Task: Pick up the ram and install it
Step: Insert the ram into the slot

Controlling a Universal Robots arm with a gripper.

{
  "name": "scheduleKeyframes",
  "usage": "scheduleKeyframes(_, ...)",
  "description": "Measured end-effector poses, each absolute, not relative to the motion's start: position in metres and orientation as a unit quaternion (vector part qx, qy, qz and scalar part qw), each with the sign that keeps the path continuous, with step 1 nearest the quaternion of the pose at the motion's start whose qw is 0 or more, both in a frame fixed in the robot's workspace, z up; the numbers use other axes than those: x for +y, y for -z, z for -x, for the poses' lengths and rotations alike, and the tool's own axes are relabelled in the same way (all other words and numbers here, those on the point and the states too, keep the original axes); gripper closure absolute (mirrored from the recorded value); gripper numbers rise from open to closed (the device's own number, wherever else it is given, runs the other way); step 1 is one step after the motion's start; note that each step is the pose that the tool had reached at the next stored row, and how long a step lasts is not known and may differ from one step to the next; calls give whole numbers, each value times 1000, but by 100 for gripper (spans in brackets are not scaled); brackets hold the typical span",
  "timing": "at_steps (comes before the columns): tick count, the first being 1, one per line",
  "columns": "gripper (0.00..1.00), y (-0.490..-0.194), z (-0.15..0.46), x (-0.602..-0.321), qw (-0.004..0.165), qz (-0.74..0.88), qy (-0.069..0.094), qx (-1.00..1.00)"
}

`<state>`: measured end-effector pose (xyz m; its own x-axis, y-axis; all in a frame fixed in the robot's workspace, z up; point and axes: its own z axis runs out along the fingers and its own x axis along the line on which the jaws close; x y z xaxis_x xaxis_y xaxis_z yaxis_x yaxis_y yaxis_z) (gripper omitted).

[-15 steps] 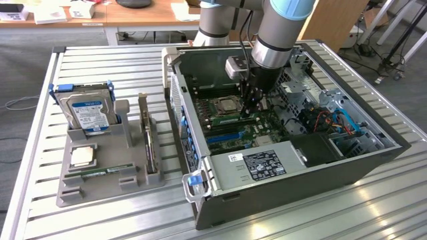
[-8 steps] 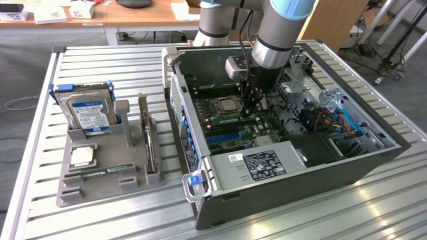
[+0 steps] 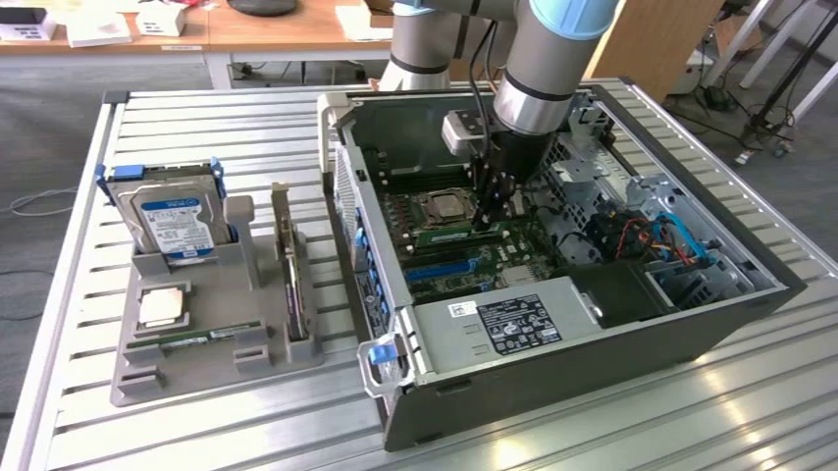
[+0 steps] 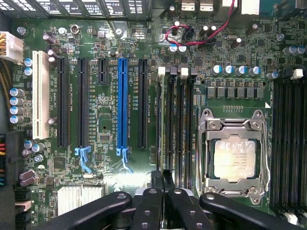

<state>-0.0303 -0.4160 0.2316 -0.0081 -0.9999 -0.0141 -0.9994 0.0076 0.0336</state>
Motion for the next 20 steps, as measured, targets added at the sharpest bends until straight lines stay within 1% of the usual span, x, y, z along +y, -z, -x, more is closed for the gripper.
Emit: scheduleKeyframes(20,88,-230,33,-416,2,-704,12,-710)
